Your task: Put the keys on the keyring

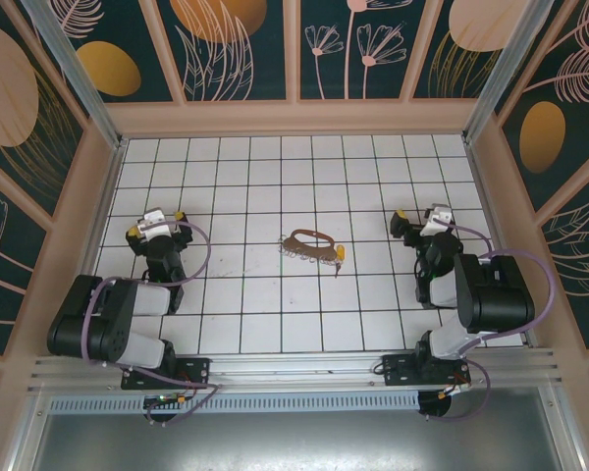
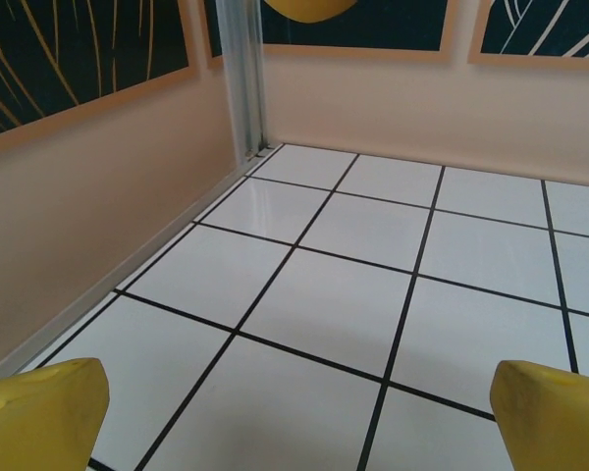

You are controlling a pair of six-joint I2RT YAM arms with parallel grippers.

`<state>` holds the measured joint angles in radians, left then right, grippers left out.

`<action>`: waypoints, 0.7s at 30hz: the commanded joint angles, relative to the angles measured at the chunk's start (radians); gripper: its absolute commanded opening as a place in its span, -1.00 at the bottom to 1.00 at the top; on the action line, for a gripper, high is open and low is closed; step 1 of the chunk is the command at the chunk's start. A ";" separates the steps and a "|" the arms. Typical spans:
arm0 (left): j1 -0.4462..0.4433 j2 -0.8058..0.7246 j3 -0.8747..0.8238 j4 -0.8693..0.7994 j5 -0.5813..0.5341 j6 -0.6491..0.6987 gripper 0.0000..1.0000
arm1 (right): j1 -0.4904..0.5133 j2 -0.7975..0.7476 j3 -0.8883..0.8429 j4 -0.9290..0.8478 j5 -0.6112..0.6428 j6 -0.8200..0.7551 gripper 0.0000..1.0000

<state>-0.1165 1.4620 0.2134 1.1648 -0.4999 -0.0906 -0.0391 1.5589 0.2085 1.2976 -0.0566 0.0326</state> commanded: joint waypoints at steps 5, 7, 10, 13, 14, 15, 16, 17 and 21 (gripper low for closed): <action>0.056 0.076 -0.007 0.188 0.137 -0.008 0.97 | 0.012 0.003 0.008 0.025 0.058 -0.018 0.98; 0.061 0.066 0.000 0.168 0.145 -0.012 0.98 | 0.011 0.003 0.009 0.024 0.055 -0.016 0.98; 0.061 0.065 -0.002 0.168 0.146 -0.011 0.98 | 0.011 0.003 0.008 0.025 0.054 -0.017 0.98; 0.062 0.063 -0.002 0.163 0.148 -0.009 0.97 | 0.014 0.002 0.007 0.028 0.062 -0.020 0.98; 0.062 0.061 0.000 0.160 0.148 -0.010 0.98 | 0.015 0.002 0.006 0.030 0.062 -0.020 0.98; 0.062 0.063 -0.002 0.163 0.148 -0.010 0.98 | 0.015 0.003 0.009 0.027 0.060 -0.020 0.98; 0.061 0.061 -0.002 0.161 0.148 -0.010 0.98 | 0.013 0.002 0.008 0.028 0.059 -0.019 0.98; 0.062 0.063 -0.003 0.162 0.149 -0.009 0.98 | 0.011 0.003 0.009 0.025 0.055 -0.016 0.98; 0.062 0.062 -0.002 0.162 0.148 -0.009 0.97 | 0.005 0.003 0.012 0.018 0.044 -0.014 0.98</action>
<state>-0.0635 1.5215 0.2131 1.2827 -0.3656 -0.0914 -0.0319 1.5589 0.2085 1.2976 -0.0231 0.0322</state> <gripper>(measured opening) 0.988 0.990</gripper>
